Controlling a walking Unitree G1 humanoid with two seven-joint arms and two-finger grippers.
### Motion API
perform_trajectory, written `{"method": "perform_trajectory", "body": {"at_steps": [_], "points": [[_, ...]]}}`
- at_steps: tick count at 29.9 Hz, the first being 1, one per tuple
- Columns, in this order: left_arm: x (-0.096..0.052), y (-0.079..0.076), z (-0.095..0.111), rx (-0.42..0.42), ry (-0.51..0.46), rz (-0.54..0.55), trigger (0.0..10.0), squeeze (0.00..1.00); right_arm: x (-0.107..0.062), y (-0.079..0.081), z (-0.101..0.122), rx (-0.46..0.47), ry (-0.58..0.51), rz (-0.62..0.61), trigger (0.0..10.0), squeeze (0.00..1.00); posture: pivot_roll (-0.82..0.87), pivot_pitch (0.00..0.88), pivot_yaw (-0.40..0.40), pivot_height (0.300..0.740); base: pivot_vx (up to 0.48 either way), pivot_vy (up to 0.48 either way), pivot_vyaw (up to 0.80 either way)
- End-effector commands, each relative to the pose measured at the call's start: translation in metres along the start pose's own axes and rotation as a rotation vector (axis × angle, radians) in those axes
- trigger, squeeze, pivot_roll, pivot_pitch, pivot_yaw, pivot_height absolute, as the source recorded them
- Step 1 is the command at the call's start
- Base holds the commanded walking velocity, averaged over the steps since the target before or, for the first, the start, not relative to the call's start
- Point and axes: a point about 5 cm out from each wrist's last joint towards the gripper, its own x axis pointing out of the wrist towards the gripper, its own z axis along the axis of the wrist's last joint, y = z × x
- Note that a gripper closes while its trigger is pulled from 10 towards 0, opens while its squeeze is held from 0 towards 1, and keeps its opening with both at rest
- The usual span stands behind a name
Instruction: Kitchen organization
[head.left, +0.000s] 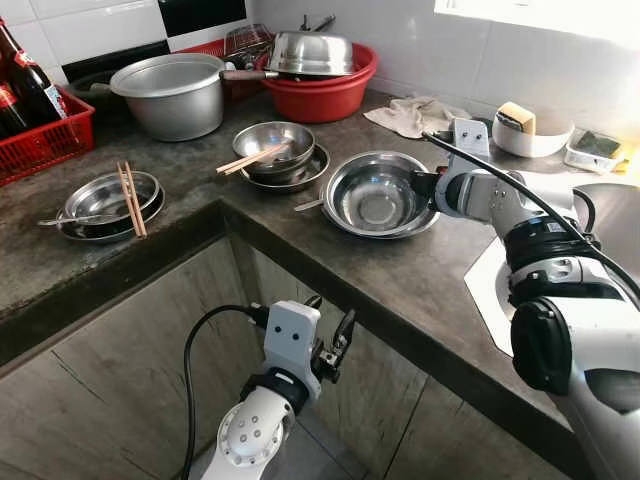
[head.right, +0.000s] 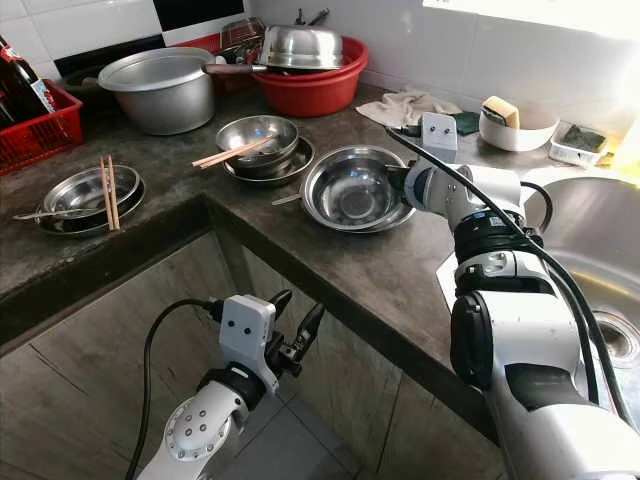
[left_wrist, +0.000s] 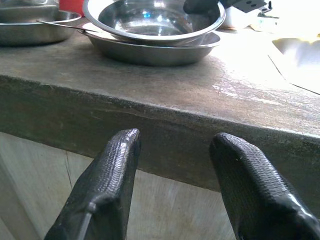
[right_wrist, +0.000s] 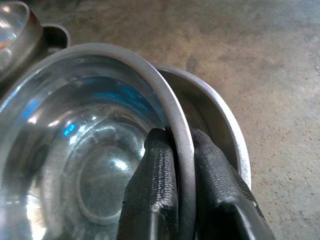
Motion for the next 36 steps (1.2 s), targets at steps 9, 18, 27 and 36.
{"method": "perform_trajectory", "body": {"at_steps": [9,18,27,36], "points": [[0.002,0.002,0.000,0.010,-0.002,0.016,10.0,0.00,0.001,-0.005,0.004,0.182,-0.100,-0.001,0.0,0.00,0.09,0.087,-0.015,0.740,0.000,0.000,0.00],[0.003,0.005,0.001,0.015,-0.008,0.026,10.0,0.00,-0.012,-0.005,0.018,0.414,-0.353,0.063,0.0,0.00,0.09,0.076,-0.010,0.740,0.000,0.000,0.00],[0.007,0.010,0.010,0.017,-0.047,0.052,10.0,0.00,-0.057,0.007,-0.001,0.154,-0.723,-0.047,0.0,0.00,0.09,0.057,0.005,0.740,0.000,0.000,0.00],[0.011,0.022,0.025,0.012,-0.110,0.108,10.0,0.00,-0.107,0.030,-0.050,-0.130,-0.865,-0.159,0.0,0.00,0.07,0.037,0.024,0.740,0.000,0.000,0.00]]}}
